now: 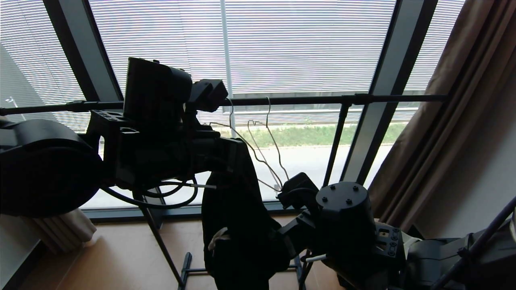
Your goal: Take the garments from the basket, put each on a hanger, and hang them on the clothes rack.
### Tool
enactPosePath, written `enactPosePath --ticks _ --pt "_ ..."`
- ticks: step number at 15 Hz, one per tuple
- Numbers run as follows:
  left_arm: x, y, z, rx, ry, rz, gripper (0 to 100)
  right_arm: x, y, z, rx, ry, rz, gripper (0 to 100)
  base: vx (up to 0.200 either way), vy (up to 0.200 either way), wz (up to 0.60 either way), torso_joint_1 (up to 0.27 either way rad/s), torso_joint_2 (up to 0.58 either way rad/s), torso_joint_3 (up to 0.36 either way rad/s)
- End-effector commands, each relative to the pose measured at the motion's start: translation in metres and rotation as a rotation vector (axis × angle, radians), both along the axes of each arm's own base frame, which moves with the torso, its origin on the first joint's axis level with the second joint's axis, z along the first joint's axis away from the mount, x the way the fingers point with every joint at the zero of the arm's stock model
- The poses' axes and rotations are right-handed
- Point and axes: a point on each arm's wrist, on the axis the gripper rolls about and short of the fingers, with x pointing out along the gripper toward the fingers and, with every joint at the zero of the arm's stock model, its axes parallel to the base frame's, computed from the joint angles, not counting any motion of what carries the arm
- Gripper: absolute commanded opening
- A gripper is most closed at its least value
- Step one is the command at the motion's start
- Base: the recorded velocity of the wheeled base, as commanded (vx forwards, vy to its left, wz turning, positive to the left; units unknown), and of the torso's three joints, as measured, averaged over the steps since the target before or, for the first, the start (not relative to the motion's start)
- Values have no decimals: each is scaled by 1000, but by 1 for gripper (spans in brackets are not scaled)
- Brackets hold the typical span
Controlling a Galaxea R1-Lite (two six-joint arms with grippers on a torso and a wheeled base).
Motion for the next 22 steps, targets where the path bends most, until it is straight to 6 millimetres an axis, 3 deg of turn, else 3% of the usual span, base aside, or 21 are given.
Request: enactPosePath --ticks 1,9,10,14,16,22 --pt "-2 1 0 -2 0 1 0 -3 -7 -4 -2 19 -14 100 0 0 0 0 0 0" --pt "-1 7 2 -8 -3 11 0 -3 -29 -18 27 32 -72 100 0 0 0 0 0 0" --pt "-2 7 -1 0 7 10 0 -3 -30 -18 25 33 -75 0 0 0 0 0 0 0" --pt "-4 9 -6 8 23 9 0 4 -51 -9 54 18 -137 0 0 0 0 0 0 0" --pt "-11 14 -21 8 88 -71 0 13 -68 1 96 0 -211 0 0 0 0 0 0 0" --pt "-16 21 -67 1 180 -163 0 20 -91 18 167 -34 -302 0 0 0 0 0 0 0"
